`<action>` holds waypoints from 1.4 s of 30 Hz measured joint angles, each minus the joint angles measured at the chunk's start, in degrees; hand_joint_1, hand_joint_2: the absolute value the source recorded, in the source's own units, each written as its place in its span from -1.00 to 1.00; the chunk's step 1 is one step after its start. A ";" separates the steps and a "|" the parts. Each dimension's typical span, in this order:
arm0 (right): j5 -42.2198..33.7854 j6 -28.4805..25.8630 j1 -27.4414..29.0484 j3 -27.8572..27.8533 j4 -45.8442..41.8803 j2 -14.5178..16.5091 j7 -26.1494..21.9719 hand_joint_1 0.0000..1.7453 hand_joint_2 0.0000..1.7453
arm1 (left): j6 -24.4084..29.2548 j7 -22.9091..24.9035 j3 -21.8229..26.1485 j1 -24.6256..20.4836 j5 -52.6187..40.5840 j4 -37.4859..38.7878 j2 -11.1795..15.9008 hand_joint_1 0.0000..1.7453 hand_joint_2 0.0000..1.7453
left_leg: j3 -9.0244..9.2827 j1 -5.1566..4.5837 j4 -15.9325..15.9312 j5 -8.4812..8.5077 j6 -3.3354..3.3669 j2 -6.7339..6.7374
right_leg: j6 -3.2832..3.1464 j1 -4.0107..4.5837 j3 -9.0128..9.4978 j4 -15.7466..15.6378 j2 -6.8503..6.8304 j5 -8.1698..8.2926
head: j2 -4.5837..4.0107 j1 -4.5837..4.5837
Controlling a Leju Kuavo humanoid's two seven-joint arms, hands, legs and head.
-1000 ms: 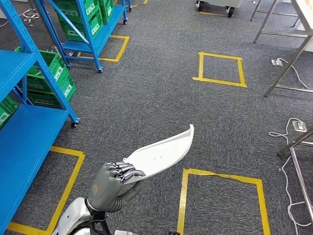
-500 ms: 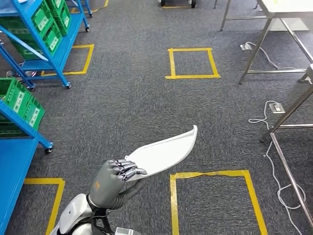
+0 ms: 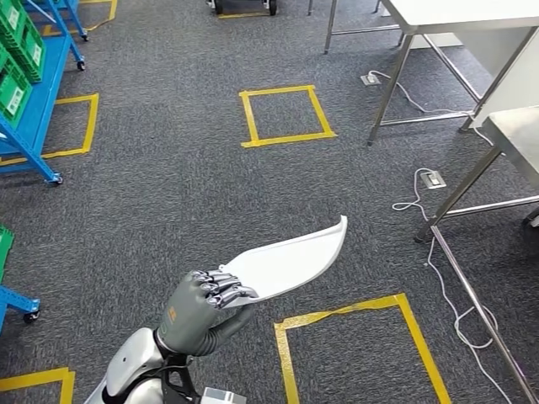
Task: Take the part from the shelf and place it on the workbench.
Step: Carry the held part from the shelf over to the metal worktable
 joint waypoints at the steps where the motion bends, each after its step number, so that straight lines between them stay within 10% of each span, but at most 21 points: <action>1: 0.21 0.19 0.19 -0.28 -0.28 0.18 0.01 -1.00 1.00 | -0.04 0.00 -0.21 -0.28 0.02 0.18 -0.14 1.00 1.00 | 0.74 -0.05 0.01 -0.57 0.03 0.43 | -0.07 0.01 -0.63 -1.11 -0.10 2.12 | 0.01 -0.01; 4: 0.68 0.61 0.57 -1.24 -1.21 0.72 0.04 -1.00 1.00 | -0.27 0.01 -0.86 -1.04 0.09 0.61 -0.71 1.00 1.00 | 3.12 -0.27 0.03 -2.21 -0.26 1.56 | -0.67 0.36 1.79 -12.07 -2.56 11.10 | 0.01 0.02; 6: 0.75 0.68 0.52 -1.63 -1.66 1.10 0.07 -1.00 1.00 | -0.36 0.00 -1.09 -1.34 0.11 0.79 -0.97 1.00 1.00 | 3.87 -0.46 0.06 -2.86 -0.71 2.21 | -0.96 0.68 2.59 -15.39 -3.56 13.19 | 0.01 -0.01; 10: 0.86 0.74 0.63 -2.16 -2.38 1.53 0.11 -1.00 1.00 | -0.38 0.00 -1.27 -1.68 0.11 1.04 -1.23 1.00 1.00 | 3.83 -0.34 1.05 -4.53 -1.77 2.51 | -1.83 0.44 2.85 -16.00 -1.20 13.92 | 0.01 -0.05; 15: 2.99 2.16 0.79 -3.69 -3.88 2.23 0.60 -1.00 1.00 | -0.36 -0.02 -1.83 -2.08 0.22 1.77 -1.08 1.00 1.00 | -1.73 -0.28 15.44 -12.15 -2.37 -0.30 | -2.26 0.14 2.95 -16.27 1.85 14.46 | 0.00 -0.17; 20: 4.42 2.98 1.15 -5.70 -5.46 2.84 0.81 -1.00 1.00 | -0.58 -0.02 -2.82 -3.47 0.75 2.65 -1.27 1.00 1.00 | 5.74 0.07 2.16 -5.38 -1.79 -3.73 | -1.61 0.19 2.53 -15.79 5.17 14.78 | 0.00 -0.15; 23: 4.14 3.03 1.53 -6.26 -6.02 2.91 0.73 -1.00 1.00 | -0.93 -0.02 -3.57 -4.41 0.84 3.22 -1.75 1.00 1.00 | 6.62 0.04 -0.50 -5.02 -1.20 -4.28 | -0.70 -0.06 1.25 -15.69 6.67 15.16 | -0.01 -0.10; 26: 3.40 3.10 1.87 -6.70 -6.27 2.92 0.70 -1.00 1.00 | -1.34 -0.04 -4.45 -5.33 0.80 3.83 -2.43 1.00 1.00 | 6.39 0.14 -1.10 -4.36 -0.09 -2.24 | 0.16 -0.20 -0.57 -12.98 4.07 13.05 | -0.01 0.24; 29: 3.14 3.11 1.89 -6.84 -6.54 2.92 0.66 -1.00 1.00 | -1.45 -0.04 -4.99 -5.62 0.78 4.43 -2.62 1.00 1.00 | 6.15 0.13 -1.18 -4.12 0.19 0.15 | 1.01 -0.50 -4.96 -2.25 0.45 6.92 | -0.01 0.61; 31: 3.10 3.11 2.00 -6.96 -6.62 2.92 0.67 -1.00 1.00 | -1.46 -0.04 -5.19 -5.66 0.78 4.85 -2.62 1.00 1.00 | 6.03 0.22 -1.15 -4.04 0.04 1.79 | 1.54 -0.95 -5.54 0.43 -0.04 6.26 | -0.01 0.61; 35: 2.76 3.10 1.99 -7.11 -6.84 3.01 0.66 -1.00 1.00 | -1.49 -0.01 -5.39 -5.96 0.78 5.21 -2.77 1.00 1.00 | 6.12 0.46 -0.94 -4.63 -1.37 4.03 | 2.30 -1.67 2.94 -13.56 -3.47 11.52 | 0.00 0.63; 39: 0.57 2.77 2.40 -7.03 -7.15 3.20 1.00 -1.00 1.00 | -2.01 0.51 -5.48 -6.21 0.57 5.34 -3.43 1.00 1.00 | 7.30 0.71 -1.43 -5.75 -3.40 5.21 | 0.25 -1.36 4.10 -15.81 -3.20 10.95 | 0.01 0.15; 42: -3.27 1.86 3.09 -5.82 -7.87 3.34 2.14 -1.00 1.00 | -2.54 1.71 -5.91 -5.65 -0.85 5.29 -4.70 1.00 1.00 | 5.39 1.07 3.27 -7.76 -4.11 2.09 | -1.16 -1.44 5.68 -16.07 -1.20 11.09 | 0.02 -0.14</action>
